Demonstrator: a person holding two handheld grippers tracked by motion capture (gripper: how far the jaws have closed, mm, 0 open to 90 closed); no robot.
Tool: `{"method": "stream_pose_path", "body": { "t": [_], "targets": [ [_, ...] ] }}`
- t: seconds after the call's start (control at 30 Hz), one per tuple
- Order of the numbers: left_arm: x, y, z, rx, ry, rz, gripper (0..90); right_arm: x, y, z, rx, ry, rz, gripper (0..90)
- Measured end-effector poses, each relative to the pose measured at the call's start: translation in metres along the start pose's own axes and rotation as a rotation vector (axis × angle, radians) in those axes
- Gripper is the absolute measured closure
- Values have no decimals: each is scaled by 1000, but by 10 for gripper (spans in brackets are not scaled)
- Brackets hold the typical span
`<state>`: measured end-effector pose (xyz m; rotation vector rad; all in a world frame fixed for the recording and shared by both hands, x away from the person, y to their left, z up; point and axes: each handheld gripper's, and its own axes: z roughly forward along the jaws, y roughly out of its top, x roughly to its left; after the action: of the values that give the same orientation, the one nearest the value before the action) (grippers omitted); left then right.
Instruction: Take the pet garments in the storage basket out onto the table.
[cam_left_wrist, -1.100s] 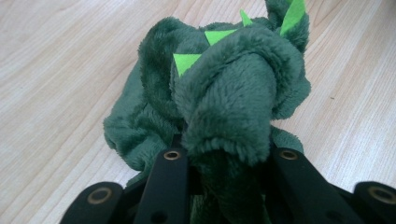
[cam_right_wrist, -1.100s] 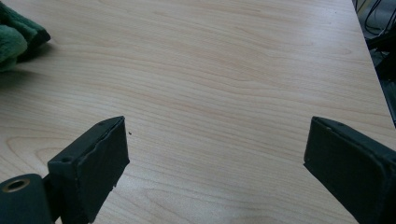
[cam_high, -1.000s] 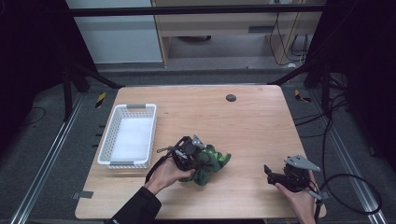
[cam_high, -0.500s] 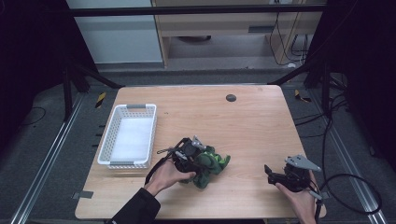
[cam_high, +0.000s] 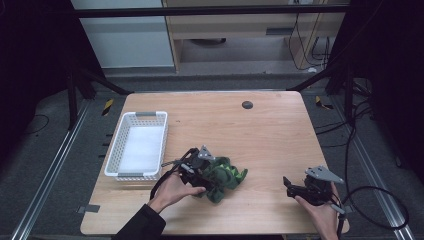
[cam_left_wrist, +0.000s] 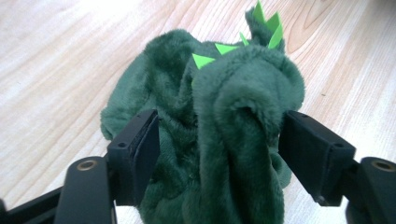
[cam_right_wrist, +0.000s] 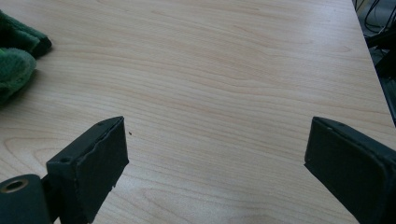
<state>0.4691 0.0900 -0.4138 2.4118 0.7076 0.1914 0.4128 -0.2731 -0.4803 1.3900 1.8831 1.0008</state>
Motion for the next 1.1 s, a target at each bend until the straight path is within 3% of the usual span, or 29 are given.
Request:
{"method": "stream_pose_path", "body": {
  "t": [0.33, 0.57, 0.8, 1.1],
  "targets": [
    [-6, 3, -24, -82, 15, 24, 246, 0, 0, 0, -3, 2, 12, 59],
    [-8, 1, -35, -131, 24, 16, 247, -1, 1, -1, -7, 3, 15, 58],
    [-9, -11, -43, -194, 64, -12, 250, 0, 1, -1, -8, 5, 19, 58],
    [1, -41, -57, -282, 105, -101, 272, 0, 1, -1, -10, 7, 21, 57]
  ]
}}
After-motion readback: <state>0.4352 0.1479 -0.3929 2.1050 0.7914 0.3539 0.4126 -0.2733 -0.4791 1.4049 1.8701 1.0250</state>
